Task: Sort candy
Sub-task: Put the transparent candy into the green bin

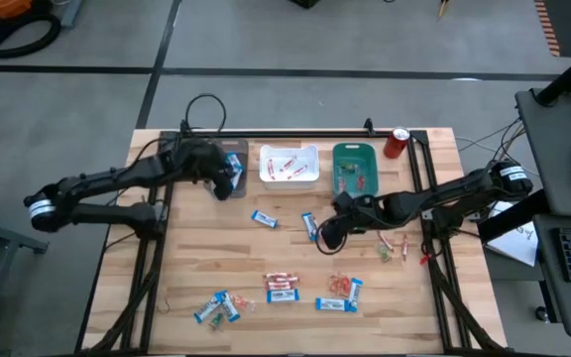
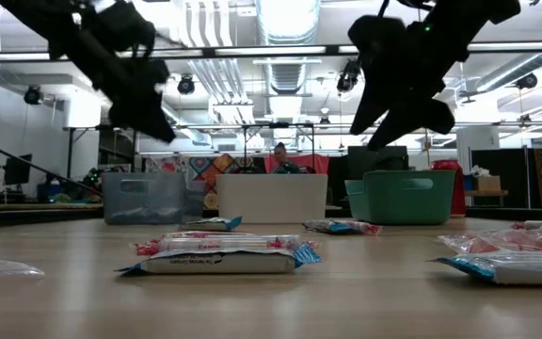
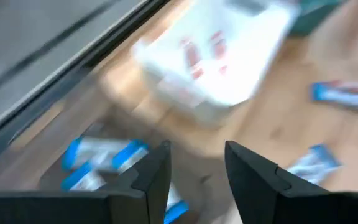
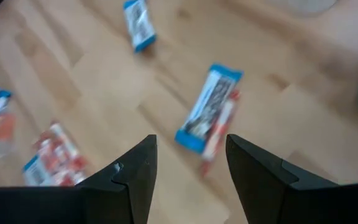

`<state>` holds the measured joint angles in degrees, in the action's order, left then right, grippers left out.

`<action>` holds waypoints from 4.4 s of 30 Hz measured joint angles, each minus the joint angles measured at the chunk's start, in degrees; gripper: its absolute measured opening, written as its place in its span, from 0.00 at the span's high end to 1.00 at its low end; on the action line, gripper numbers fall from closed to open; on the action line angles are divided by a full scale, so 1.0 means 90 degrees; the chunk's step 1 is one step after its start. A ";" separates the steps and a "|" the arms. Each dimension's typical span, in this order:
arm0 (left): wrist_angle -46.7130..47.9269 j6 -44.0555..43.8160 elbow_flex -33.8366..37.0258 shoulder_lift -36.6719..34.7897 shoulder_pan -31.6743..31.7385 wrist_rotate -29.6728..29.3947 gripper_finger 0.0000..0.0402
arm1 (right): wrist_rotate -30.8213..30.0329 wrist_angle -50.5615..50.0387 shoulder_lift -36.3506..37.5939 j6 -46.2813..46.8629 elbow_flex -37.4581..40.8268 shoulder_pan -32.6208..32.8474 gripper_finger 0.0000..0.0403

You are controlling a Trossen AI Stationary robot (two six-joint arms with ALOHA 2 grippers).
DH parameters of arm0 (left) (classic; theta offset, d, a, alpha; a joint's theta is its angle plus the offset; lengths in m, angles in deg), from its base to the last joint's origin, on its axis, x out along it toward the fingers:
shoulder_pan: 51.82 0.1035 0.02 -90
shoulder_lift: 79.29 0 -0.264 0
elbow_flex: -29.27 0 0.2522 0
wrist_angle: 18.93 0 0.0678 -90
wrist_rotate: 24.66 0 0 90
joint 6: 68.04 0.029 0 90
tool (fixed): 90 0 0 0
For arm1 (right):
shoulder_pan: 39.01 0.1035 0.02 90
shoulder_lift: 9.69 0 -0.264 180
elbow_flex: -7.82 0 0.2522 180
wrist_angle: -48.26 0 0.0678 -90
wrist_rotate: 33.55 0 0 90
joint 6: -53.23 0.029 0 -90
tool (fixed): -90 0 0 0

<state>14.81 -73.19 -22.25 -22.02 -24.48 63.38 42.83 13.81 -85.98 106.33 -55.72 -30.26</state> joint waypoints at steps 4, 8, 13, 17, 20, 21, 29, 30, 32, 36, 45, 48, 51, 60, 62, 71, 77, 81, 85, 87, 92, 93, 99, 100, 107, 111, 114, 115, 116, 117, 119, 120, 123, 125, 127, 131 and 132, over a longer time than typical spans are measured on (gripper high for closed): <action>-0.0587 0.0136 0.0000 -0.0318 -0.0865 0.0001 0.68 | 0.0346 -0.0005 0.0000 0.0508 0.0000 0.0210 0.55; -0.1266 0.0528 0.0000 -0.0514 -0.1615 0.0002 0.68 | 0.0791 -0.0212 0.0000 0.1214 0.0000 0.0459 0.55; -0.1806 0.0935 -0.0019 -0.0515 -0.2170 0.0005 0.68 | 0.1238 -0.1161 0.0000 0.2399 -0.0039 0.0781 0.57; -0.1966 0.1077 -0.0065 -0.0440 -0.2270 0.0003 0.68 | 0.1702 -0.1717 0.0000 0.3332 -0.0041 0.1094 0.60; -0.1968 0.1202 -0.0078 -0.0337 -0.2269 -0.0005 0.68 | 0.2003 -0.1855 0.0000 0.3897 -0.0041 0.1304 0.61; -0.1971 0.1254 -0.0081 -0.0299 -0.2269 -0.0006 0.68 | 0.2071 -0.1864 0.0000 0.4065 -0.0041 0.1367 0.61; -0.2153 0.1498 -0.0087 0.0019 -0.2269 -0.0008 0.68 | 0.2679 -0.2027 -0.0123 0.5226 -0.0066 0.1801 0.61; -0.2184 0.1515 -0.0087 0.0054 -0.2269 -0.0010 0.68 | 0.2839 -0.2084 -0.0189 0.5370 -0.0083 0.1844 0.61; -0.2170 0.1518 -0.0087 0.0109 -0.2269 -0.0009 0.68 | 0.3226 -0.2281 -0.0313 0.5600 -0.0156 0.1920 0.61; -0.2233 0.1524 -0.0087 0.0218 -0.2267 -0.0010 0.68 | 0.4021 -0.3388 -0.0621 0.5666 -0.0400 0.1947 0.61; -0.2321 0.1683 -0.0087 0.0237 -0.2269 -0.0012 0.68 | 0.3115 -0.4863 -0.0831 0.4650 -0.0536 0.1947 0.61; -0.2317 0.1655 -0.0087 0.0236 -0.2269 -0.0012 0.68 | 0.2948 -0.4836 -0.0826 0.4555 -0.0464 0.1850 0.61; -0.2316 0.1642 -0.0087 0.0244 -0.2269 -0.0012 0.68 | 0.2821 -0.4822 -0.0827 0.4428 -0.0389 0.1734 0.61; -0.2318 0.1637 -0.0089 0.0248 -0.2269 -0.0015 0.68 | 0.2610 -0.4504 -0.1173 0.3940 -0.0056 0.1388 0.61; -0.2317 0.1637 -0.0087 0.0248 -0.2268 -0.0015 0.68 | 0.2607 -0.4263 -0.1272 0.3809 0.0024 0.1328 0.61; -0.2346 0.1512 -0.0087 0.0248 -0.2268 -0.0017 0.68 | 0.2632 -0.3836 -0.1771 0.3313 0.0056 0.1242 0.63; -0.2385 0.1254 -0.0087 0.0257 -0.2267 -0.0017 0.68 | 0.2672 -0.3736 -0.1687 0.3256 0.0068 0.1242 0.82; -0.2366 0.0987 -0.0083 0.0261 -0.2288 -0.0017 0.68 | 0.2661 -0.3729 -0.1547 0.3032 0.0078 0.1250 0.95; -0.2159 0.0924 -0.0075 0.0251 -0.2417 -0.0012 0.68 | 0.2667 -0.3681 -0.1323 0.2801 -0.0031 0.1264 0.95; -0.2044 0.0832 -0.0075 0.0248 -0.2508 -0.0010 0.68 | 0.2633 -0.3634 -0.1182 0.2646 -0.0098 0.1264 0.96; -0.1886 0.0622 -0.0075 0.0253 -0.2865 -0.0007 0.68 | 0.1952 -0.3551 -0.0819 0.2283 -0.0311 0.1209 0.96; -0.1877 0.0591 -0.0075 0.0253 -0.2952 -0.0008 0.68 | 0.1792 -0.3510 -0.0747 0.2171 -0.0337 0.1179 0.96; -0.1859 0.0512 -0.0070 0.0271 -0.3420 -0.0002 0.68 | 0.0843 -0.2895 -0.0341 0.1134 -0.0386 0.0723 0.96; -0.1818 0.0510 -0.0068 0.0278 -0.3483 -0.0002 0.68 | 0.0772 -0.2795 -0.0277 0.0902 -0.0386 0.0598 0.96; -0.1713 0.0485 -0.0008 0.0297 -0.3606 0.0003 0.68 | 0.0000 -0.2581 0.0263 -0.0732 -0.0386 -0.0563 0.96; -0.1720 0.0457 0.0035 0.0297 -0.3605 0.0000 0.68 | -0.0366 -0.2585 0.0412 -0.1365 -0.0386 -0.1409 0.96; -0.1713 0.0457 0.0068 0.0297 -0.3605 -0.0017 0.68 | -0.0522 -0.2584 0.0410 -0.1598 -0.0386 -0.2070 0.96; -0.1720 0.0457 0.0076 0.0297 -0.3605 -0.0022 0.68 | -0.0580 -0.2564 0.0372 -0.1673 -0.0386 -0.2284 0.96; -0.1719 0.0457 0.0088 0.0297 -0.3605 -0.0026 0.68 | -0.0668 -0.2544 0.0343 -0.1730 -0.0386 -0.2475 0.96; -0.1717 0.0458 0.0105 0.0297 -0.3605 -0.0031 0.68 | -0.0739 -0.2542 0.0311 -0.1820 -0.0384 -0.2673 0.96; -0.1718 0.0440 0.0127 0.0297 -0.3605 -0.0036 0.68 | -0.0827 -0.2498 0.0208 -0.1898 -0.0381 -0.2969 0.96; -0.1721 0.0403 0.0133 0.0297 -0.3605 -0.0036 0.68 | -0.0824 -0.2475 0.0163 -0.1933 -0.0381 -0.3094 0.96; -0.1715 0.0346 0.0196 0.0297 -0.3605 -0.0036 0.68 | -0.0817 -0.2464 0.0020 -0.2089 -0.0379 -0.3295 0.92; -0.1709 0.0334 0.0239 0.0297 -0.3605 -0.0036 0.68 | -0.0801 -0.2461 -0.0069 -0.2157 -0.0379 -0.3325 0.88; -0.1704 0.0323 0.0274 0.0297 -0.3605 -0.0039 0.68 | -0.0773 -0.2447 -0.0129 -0.2189 -0.0379 -0.3325 0.82; -0.1692 0.0336 0.0306 0.0297 -0.3605 -0.0041 0.65 | -0.0775 -0.2427 -0.0155 -0.2190 -0.0379 -0.3321 0.71; -0.1692 0.0351 0.0307 0.0297 -0.3605 -0.0040 0.64 | -0.0775 -0.2424 -0.0143 -0.2190 -0.0379 -0.3321 0.69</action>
<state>-0.41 -70.03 -19.49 -19.35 -56.93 63.02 35.86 -8.01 -87.27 86.62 -59.13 -60.15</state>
